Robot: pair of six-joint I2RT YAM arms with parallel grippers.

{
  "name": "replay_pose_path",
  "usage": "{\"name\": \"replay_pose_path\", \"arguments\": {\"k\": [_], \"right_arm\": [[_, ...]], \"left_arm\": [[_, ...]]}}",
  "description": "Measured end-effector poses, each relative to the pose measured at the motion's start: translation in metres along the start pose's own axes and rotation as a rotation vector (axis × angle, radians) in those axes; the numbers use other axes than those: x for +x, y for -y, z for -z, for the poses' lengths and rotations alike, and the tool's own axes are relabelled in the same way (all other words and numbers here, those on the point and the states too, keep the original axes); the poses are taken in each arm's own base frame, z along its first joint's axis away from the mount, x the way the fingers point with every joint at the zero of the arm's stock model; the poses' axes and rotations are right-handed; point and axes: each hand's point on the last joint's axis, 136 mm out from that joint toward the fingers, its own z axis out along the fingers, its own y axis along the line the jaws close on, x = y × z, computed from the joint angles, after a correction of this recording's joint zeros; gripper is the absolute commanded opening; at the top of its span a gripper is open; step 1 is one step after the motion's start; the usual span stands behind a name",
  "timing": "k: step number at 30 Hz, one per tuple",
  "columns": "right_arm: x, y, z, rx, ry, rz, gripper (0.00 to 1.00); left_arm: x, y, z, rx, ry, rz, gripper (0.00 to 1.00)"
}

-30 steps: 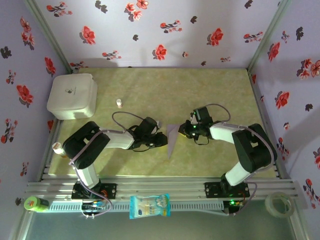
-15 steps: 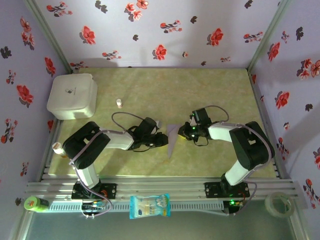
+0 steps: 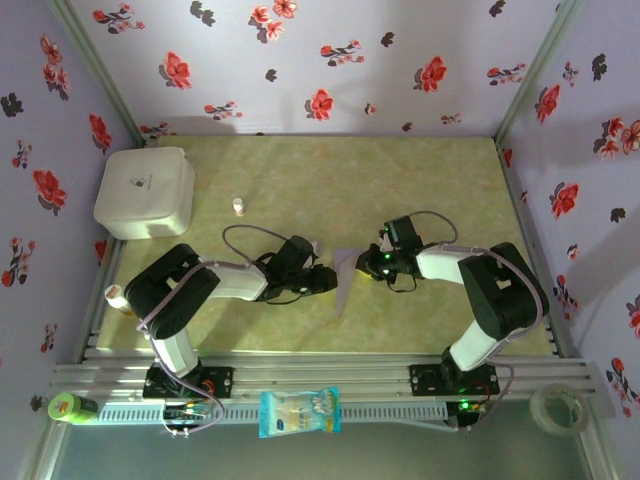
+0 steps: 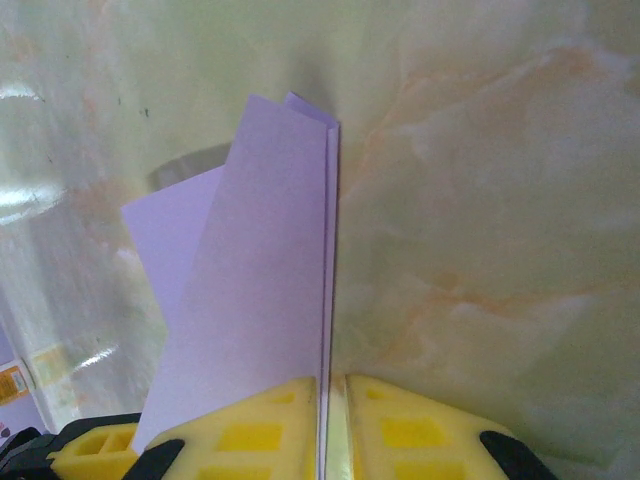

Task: Fold a paper plane with a square sheet of paper (pick it up from the middle)
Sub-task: Turn over a paper plane at the center of the table.

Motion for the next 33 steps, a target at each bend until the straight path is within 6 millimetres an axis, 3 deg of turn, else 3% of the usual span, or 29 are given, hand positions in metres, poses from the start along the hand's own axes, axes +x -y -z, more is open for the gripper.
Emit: {"name": "replay_pose_path", "arguments": {"k": [16, 24, 33], "right_arm": [[0.0, -0.002, -0.002, -0.005, 0.0, 0.007, 0.15], [0.0, -0.002, -0.002, -0.006, 0.001, 0.007, 0.15], [0.0, -0.002, -0.002, -0.012, 0.003, 0.01, 0.15]], "left_arm": [[-0.004, 0.001, 0.0, -0.019, 0.03, 0.042, 0.32], [-0.015, -0.005, 0.001, -0.052, 0.087, 0.046, 0.21], [-0.022, -0.007, 0.002, -0.067, 0.117, 0.043, 0.26]]}}
